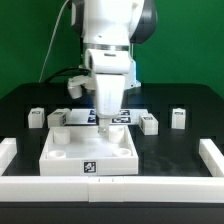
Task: Assemble one leg
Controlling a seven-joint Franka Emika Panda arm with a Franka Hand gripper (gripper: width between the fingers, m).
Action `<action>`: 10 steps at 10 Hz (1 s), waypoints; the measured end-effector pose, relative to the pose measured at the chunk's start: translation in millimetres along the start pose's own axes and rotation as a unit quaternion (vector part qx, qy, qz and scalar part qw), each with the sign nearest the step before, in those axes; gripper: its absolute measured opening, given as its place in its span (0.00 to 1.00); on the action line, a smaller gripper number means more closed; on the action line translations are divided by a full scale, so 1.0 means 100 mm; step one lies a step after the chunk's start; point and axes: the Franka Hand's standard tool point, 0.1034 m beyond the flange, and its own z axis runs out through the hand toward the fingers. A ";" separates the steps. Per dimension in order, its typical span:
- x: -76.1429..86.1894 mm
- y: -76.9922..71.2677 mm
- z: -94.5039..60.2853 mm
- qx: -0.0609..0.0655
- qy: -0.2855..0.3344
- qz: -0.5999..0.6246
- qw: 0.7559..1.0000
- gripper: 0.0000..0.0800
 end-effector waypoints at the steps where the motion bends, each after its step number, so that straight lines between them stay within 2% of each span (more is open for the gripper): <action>1: -0.03 -0.04 0.05 0.006 0.001 0.004 1.000 0.81; 4: 0.00 -0.10 0.17 0.017 0.004 0.007 1.000 0.81; 7: 0.04 -0.10 0.18 0.018 0.005 0.003 1.000 0.80; 9: 0.04 -0.10 0.18 0.018 0.005 0.003 1.000 0.36; 10: 0.04 -0.10 0.18 0.018 0.005 0.003 1.000 0.18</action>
Offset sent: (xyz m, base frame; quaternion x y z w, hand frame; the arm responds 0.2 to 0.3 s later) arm -0.0016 0.0085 -0.0238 -0.0006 0.0163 0.0034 0.9999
